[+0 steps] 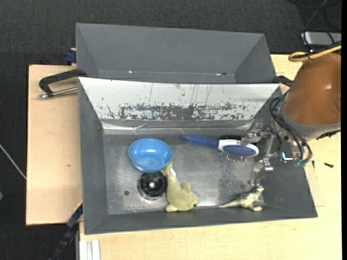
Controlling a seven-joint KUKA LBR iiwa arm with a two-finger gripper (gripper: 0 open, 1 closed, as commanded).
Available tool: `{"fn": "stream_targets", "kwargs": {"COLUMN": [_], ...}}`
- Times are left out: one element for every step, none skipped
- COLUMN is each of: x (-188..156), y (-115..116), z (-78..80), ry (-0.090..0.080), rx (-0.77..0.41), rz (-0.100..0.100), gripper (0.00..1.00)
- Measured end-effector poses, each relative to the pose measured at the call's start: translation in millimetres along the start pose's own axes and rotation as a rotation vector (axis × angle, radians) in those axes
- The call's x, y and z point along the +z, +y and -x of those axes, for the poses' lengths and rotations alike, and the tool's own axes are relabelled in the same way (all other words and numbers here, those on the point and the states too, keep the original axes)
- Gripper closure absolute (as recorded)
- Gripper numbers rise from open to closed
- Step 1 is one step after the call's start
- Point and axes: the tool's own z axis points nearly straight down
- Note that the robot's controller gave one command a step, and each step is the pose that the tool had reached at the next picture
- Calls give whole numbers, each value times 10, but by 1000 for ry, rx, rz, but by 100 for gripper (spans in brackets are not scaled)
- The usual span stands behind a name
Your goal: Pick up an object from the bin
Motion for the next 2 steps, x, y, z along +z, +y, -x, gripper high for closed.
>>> {"fn": "stream_targets", "kwargs": {"x": [1100, -404], "y": [21, 430], "z": [263, 907], "ry": [-2, -17], "rx": [-168, -134], "rz": [1, -1], "gripper": [0, 0]}}
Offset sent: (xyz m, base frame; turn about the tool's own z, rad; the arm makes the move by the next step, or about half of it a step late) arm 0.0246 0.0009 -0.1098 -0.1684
